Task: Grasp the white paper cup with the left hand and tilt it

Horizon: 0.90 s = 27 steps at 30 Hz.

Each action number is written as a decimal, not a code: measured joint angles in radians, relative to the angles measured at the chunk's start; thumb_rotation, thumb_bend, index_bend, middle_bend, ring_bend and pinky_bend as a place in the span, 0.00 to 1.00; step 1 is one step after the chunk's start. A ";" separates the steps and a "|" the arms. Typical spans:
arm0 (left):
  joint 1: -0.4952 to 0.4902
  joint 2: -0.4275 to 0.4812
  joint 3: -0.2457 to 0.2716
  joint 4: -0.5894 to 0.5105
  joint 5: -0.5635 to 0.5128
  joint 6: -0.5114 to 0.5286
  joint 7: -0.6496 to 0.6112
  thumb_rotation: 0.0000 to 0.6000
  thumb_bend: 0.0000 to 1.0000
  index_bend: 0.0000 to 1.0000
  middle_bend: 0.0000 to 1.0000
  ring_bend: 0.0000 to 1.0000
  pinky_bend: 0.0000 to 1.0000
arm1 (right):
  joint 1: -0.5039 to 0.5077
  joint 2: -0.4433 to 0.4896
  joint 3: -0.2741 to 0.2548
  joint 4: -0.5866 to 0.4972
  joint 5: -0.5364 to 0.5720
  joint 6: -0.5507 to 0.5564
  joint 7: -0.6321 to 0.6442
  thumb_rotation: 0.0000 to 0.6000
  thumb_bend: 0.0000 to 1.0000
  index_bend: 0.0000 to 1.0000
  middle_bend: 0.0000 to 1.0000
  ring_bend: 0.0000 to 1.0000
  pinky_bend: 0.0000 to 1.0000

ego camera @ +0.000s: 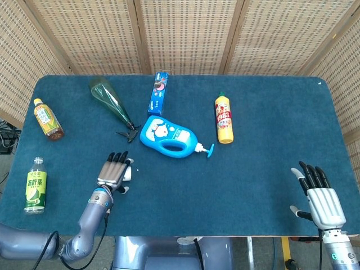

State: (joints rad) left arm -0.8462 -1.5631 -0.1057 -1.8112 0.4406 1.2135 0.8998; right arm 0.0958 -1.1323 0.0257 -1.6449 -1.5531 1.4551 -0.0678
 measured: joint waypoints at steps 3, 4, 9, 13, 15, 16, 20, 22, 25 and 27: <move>-0.006 -0.021 0.005 0.017 -0.002 0.014 0.010 0.95 0.30 0.25 0.00 0.00 0.00 | -0.001 0.001 0.001 0.001 0.001 0.001 0.005 1.00 0.00 0.00 0.00 0.00 0.00; -0.007 -0.026 0.006 0.022 0.001 0.018 0.010 0.96 0.31 0.27 0.00 0.00 0.00 | -0.001 0.002 0.001 0.001 0.002 0.001 0.006 1.00 0.00 0.00 0.00 0.00 0.00; 0.000 -0.036 0.011 0.039 0.018 0.024 -0.003 0.97 0.31 0.35 0.00 0.00 0.00 | 0.000 0.000 0.001 0.003 0.001 0.000 0.008 1.00 0.00 0.00 0.00 0.00 0.00; 0.004 -0.040 0.015 0.047 0.027 0.023 -0.009 0.98 0.34 0.38 0.00 0.00 0.00 | 0.000 -0.003 0.000 0.004 -0.001 0.000 0.008 1.00 0.00 0.00 0.00 0.00 0.00; 0.007 -0.042 0.015 0.049 0.035 0.022 -0.017 0.99 0.37 0.38 0.00 0.00 0.00 | -0.001 -0.003 0.001 0.003 -0.001 0.002 0.010 1.00 0.00 0.00 0.00 0.00 0.00; 0.009 -0.043 0.016 0.050 0.042 0.022 -0.022 0.99 0.38 0.38 0.00 0.00 0.00 | -0.001 -0.003 0.001 0.003 -0.001 0.003 0.011 1.00 0.00 0.00 0.00 0.00 0.00; 0.020 -0.044 0.016 0.049 0.079 0.024 -0.050 1.00 0.39 0.38 0.00 0.00 0.00 | -0.001 -0.002 0.002 0.004 -0.001 0.004 0.013 1.00 0.00 0.00 0.00 0.00 0.00; 0.030 -0.044 0.015 0.047 0.115 0.028 -0.083 1.00 0.39 0.37 0.00 0.00 0.00 | -0.001 -0.003 0.002 0.005 0.000 0.003 0.015 1.00 0.00 0.00 0.00 0.00 0.00; 0.056 -0.046 0.012 0.046 0.189 0.038 -0.165 1.00 0.38 0.39 0.00 0.00 0.00 | -0.001 -0.005 0.004 0.006 0.005 0.003 0.016 1.00 0.00 0.00 0.00 0.00 0.00; 0.078 -0.050 0.010 0.052 0.248 0.047 -0.238 1.00 0.38 0.42 0.00 0.00 0.00 | -0.001 -0.008 0.006 0.006 0.006 0.004 0.015 1.00 0.00 0.00 0.00 0.00 0.00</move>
State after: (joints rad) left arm -0.7685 -1.6128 -0.0953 -1.7594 0.6885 1.2602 0.6617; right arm 0.0944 -1.1407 0.0313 -1.6387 -1.5470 1.4590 -0.0524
